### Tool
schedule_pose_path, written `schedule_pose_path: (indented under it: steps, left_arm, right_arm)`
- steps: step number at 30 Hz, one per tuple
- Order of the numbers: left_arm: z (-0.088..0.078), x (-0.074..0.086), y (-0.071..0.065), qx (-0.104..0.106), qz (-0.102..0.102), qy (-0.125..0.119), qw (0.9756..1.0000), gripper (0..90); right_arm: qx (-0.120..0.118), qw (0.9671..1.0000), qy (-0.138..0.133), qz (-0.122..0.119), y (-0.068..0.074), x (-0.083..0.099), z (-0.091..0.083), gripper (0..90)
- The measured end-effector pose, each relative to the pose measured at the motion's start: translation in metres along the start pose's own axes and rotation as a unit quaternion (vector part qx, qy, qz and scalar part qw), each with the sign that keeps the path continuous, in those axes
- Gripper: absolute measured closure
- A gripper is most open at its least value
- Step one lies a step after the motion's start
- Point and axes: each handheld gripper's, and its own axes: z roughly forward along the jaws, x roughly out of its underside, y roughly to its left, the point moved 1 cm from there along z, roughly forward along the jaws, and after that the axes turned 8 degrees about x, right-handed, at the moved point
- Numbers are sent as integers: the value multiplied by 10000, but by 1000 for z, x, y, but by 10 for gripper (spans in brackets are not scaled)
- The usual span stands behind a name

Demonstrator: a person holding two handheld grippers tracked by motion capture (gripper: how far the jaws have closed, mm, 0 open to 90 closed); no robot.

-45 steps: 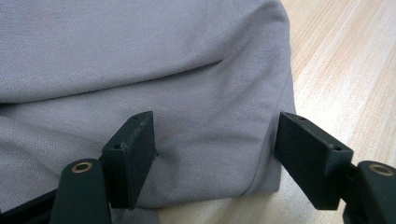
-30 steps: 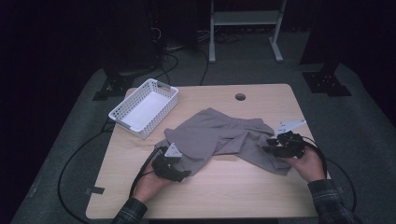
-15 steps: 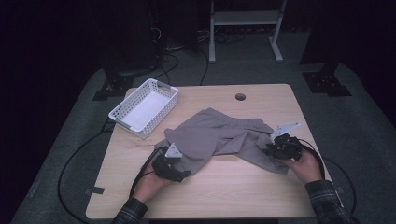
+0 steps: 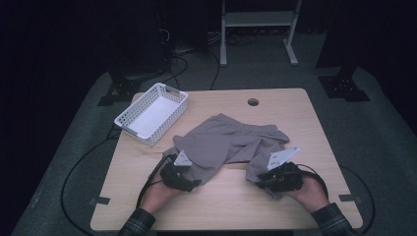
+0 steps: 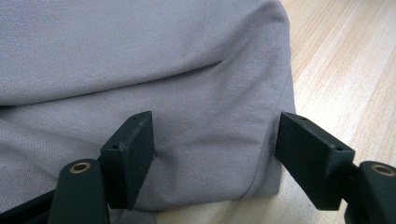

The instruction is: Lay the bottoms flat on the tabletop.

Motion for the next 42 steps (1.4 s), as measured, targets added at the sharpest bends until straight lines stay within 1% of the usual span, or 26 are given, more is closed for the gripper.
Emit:
schedule_pose_path:
  steps: [3, 6, 10, 12, 13, 14, 15, 17, 18, 19, 20, 21, 23, 24, 25, 28, 29, 30, 31, 32, 34, 38, 39, 40, 41, 42]
  left_arm:
    - [0, 0, 0, 0, 2, -1, 10000, 277]
    - [0, 0, 0, 1, -14, -7, 10000, 277]
    - [0, 0, 0, -1, 2, 9, 10000, 277]
    - [0, 0, 0, -7, 1, 16, 10000, 277]
    - [0, 0, 0, -12, 6, 4, 10000, 277]
    - [0, 0, 0, -12, 6, 4, 10000, 276]
    - [0, 0, -1, -16, 7, 13, 10000, 277]
    - [0, 0, -1, -17, 6, 18, 10000, 276]
    - [0, 0, -1, -13, 10, 20, 10000, 277]
    - [0, 0, -1, -12, 8, 31, 10000, 277]
    - [0, 0, -1, -11, -1, 24, 10000, 277]
    - [0, 0, -1, -12, -5, 14, 10000, 277]
    - [1, -1, -1, -15, 11, 17, 10000, 277]
    - [1, -1, -1, -15, 11, 17, 10000, 277]
    - [1, -1, -1, -16, 10, 15, 10000, 277]
    - [1, 0, -1, -14, 9, 9, 10000, 277]
    - [1, 0, -1, -12, 10, 8, 10000, 276]
    - [1, 0, -1, -12, 10, 8, 10000, 277]
    - [1, 0, -1, -9, 10, -8, 10000, 277]
    - [1, 0, 0, -9, 11, -8, 10000, 277]
    - [1, 0, 0, -8, 15, 9, 10000, 277]
    - [1, -1, -1, -13, 20, 13, 10000, 277]
    - [1, -1, -1, -11, 21, 13, 10000, 276]
    - [1, -1, -1, -13, 21, 15, 10000, 276]
    - [1, -1, -1, -17, 28, 19, 10000, 276]
    - [1, -1, -1, -17, 28, 19, 10000, 276]
  right_arm:
    - [-307, 9992, 123, -212, 16, 0, 8, 711]
    - [-576, 9972, 261, -391, 32, 2, 15, 711]
    - [-1000, 9926, 402, -552, 56, 8, 19, 709]
    - [-1200, 9895, 503, -632, 68, 12, 20, 700]
    - [-1220, 9886, 521, -708, 72, 14, 20, 678]
    - [-1251, 9880, 501, -752, 75, 15, 19, 627]
    - [-1226, 9888, 423, -733, 75, 16, 16, 581]
    - [-1100, 9916, 198, -647, 69, 14, 9, 518]
    - [-960, 9935, 55, -603, 64, 12, 4, 510]
    - [-794, 9955, -28, -511, 57, 11, 1, 502]
    - [-630, 9968, -74, -494, 49, 10, -1, 494]
    - [-400, 9980, -109, -473, 40, 9, -2, 490]
    - [-57, 9994, -43, -325, 21, 6, 1, 478]
    - [-57, 9994, -43, -325, 21, 6, 1, 478]
    - [200, 9995, -14, -225, 3, 4, 7, 471]
    - [504, 9986, 124, -80, -18, 1, 17, 472]
    - [551, 9984, 105, -31, -25, 1, 21, 474]
    - [551, 9984, 105, -31, -25, 1, 21, 474]
    - [630, 9977, 247, 55, -36, 2, 29, 475]
    - [717, 9970, 303, 48, -39, 3, 33, 479]
    - [714, 9968, 328, 132, -45, 4, 37, 483]
    - [770, 9962, 408, 61, -46, 3, 43, 490]
    - [778, 9957, 495, -18, -45, 4, 45, 525]
    - [767, 9956, 532, -20, -44, 4, 47, 535]
    - [716, 9962, 502, 8, -44, 5, 47, 565]
    - [716, 9962, 502, 8, -44, 5, 47, 565]
